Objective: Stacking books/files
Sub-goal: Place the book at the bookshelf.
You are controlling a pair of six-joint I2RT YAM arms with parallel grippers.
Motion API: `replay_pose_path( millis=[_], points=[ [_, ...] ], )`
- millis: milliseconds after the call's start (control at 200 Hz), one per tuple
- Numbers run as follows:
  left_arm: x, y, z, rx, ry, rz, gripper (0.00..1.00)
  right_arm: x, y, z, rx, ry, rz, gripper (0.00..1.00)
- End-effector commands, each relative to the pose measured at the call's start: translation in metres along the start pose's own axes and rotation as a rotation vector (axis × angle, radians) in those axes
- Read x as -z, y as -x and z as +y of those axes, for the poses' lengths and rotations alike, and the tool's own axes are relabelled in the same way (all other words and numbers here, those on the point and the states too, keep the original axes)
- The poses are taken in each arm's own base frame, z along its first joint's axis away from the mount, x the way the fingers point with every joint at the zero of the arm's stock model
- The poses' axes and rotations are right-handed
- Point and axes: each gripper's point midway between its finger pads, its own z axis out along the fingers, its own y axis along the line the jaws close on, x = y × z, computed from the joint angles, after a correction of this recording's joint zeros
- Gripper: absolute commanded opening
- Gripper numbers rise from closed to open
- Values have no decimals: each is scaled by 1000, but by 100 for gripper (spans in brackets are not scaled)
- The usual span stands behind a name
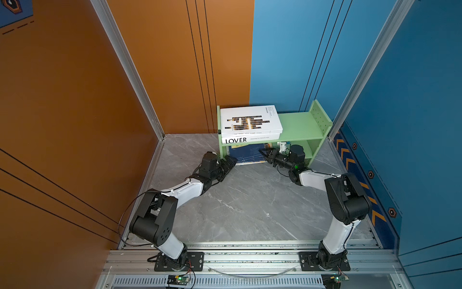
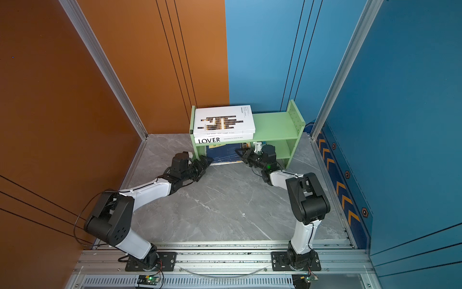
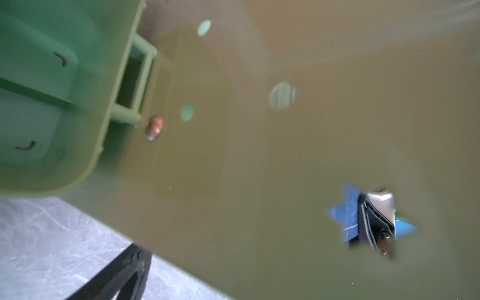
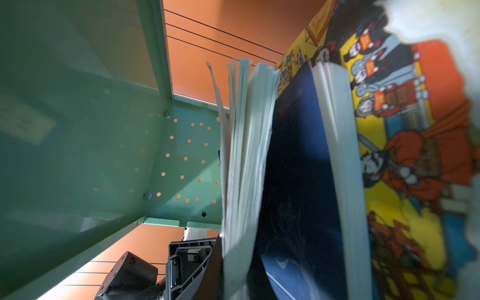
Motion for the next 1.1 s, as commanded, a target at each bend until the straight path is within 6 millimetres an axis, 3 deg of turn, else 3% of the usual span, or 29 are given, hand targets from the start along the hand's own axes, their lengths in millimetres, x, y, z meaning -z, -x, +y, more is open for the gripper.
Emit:
replay_pose_path(
  millis=[0, 691, 1097],
  points=[
    [0, 12, -9, 2, -18, -31, 98, -4, 5, 4, 32, 12, -8, 1],
    [4, 17, -20, 11, -82, -40, 98, -2, 15, 3, 21, 33, -43, 0],
    [3, 17, -15, 34, -93, -38, 98, -3, 16, 1, 14, 35, -45, 0]
  ],
)
